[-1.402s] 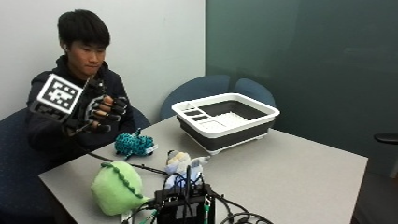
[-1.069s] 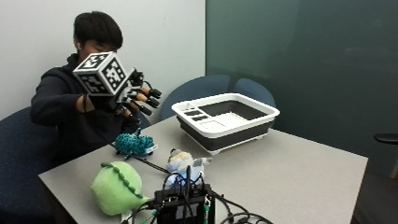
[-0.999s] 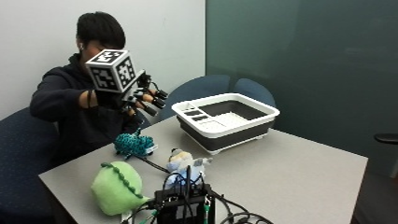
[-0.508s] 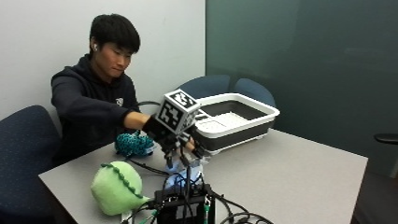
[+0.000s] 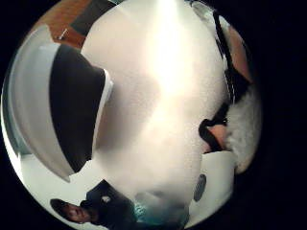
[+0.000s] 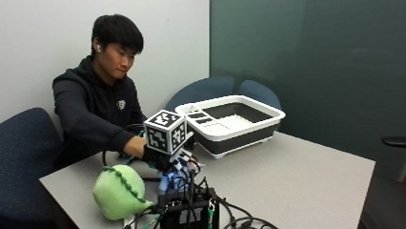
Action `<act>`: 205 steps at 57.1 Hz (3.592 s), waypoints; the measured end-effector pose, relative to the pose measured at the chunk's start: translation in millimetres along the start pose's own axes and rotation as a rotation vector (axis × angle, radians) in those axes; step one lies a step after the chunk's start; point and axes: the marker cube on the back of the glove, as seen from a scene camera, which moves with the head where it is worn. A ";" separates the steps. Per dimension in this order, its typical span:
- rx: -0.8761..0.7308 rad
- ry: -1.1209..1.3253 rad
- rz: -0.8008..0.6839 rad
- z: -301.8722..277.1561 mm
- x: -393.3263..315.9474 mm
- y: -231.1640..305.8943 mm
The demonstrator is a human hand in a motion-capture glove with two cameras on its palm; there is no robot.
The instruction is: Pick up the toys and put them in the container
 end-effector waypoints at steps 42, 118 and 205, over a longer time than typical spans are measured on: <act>0.165 -0.262 -0.251 -162.8 -260.6 -24.2; 0.166 0.009 -0.321 -14.9 -69.5 182.4; 0.088 -0.080 0.274 -129.5 113.1 102.4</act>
